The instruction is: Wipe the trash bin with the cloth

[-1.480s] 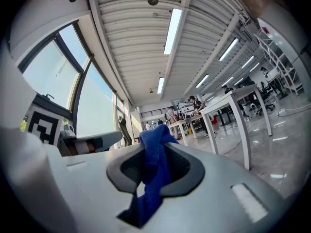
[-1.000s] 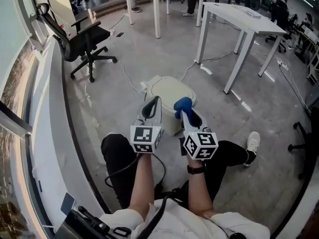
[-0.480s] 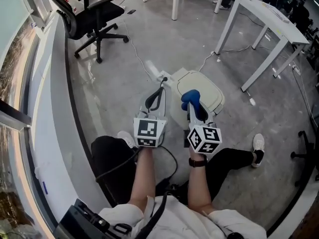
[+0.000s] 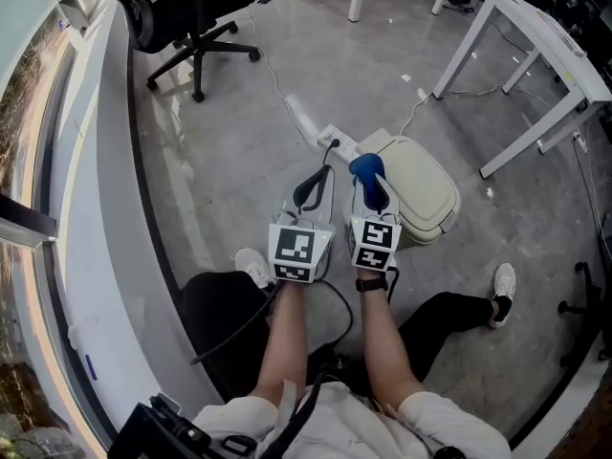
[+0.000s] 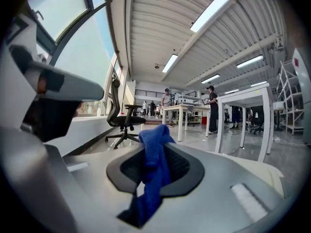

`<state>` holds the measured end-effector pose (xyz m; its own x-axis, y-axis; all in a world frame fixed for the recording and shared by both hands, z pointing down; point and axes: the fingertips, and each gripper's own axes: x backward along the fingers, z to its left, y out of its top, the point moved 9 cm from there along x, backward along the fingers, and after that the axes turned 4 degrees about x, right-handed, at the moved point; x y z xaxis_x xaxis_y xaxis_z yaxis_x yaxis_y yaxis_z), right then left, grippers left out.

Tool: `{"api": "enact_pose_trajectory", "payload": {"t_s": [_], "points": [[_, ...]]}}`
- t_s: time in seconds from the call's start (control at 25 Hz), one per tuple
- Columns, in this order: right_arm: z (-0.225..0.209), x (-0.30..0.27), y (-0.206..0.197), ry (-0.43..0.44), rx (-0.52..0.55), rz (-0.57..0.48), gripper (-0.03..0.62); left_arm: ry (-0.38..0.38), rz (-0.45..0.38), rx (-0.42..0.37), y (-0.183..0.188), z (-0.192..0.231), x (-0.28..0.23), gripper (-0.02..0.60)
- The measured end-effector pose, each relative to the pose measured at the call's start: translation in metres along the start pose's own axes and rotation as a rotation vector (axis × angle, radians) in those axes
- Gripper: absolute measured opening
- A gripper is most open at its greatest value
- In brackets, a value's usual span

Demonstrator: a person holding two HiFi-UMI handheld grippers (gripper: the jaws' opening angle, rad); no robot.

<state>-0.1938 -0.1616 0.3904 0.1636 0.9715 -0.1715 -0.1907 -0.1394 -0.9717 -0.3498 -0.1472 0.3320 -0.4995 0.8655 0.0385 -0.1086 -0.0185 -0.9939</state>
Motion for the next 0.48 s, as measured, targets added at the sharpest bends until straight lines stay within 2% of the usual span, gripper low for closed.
{"api": "enact_pose_trajectory", "payload": {"t_s": [0.16, 0.36, 0.48], "points": [[0.015, -0.022, -0.036, -0.009, 0.081, 0.08, 0.06, -0.007, 0.005, 0.022, -0.011, 0.005, -0.007, -0.005], [0.046, -0.036, -0.069, -0.037, 0.245, 0.107, 0.06, -0.007, 0.036, -0.05, -0.022, 0.002, -0.018, -0.005], [0.056, -0.042, -0.106, -0.04, 0.259, 0.183, 0.06, -0.006, 0.037, -0.063, -0.029, 0.007, -0.021, -0.005]]}}
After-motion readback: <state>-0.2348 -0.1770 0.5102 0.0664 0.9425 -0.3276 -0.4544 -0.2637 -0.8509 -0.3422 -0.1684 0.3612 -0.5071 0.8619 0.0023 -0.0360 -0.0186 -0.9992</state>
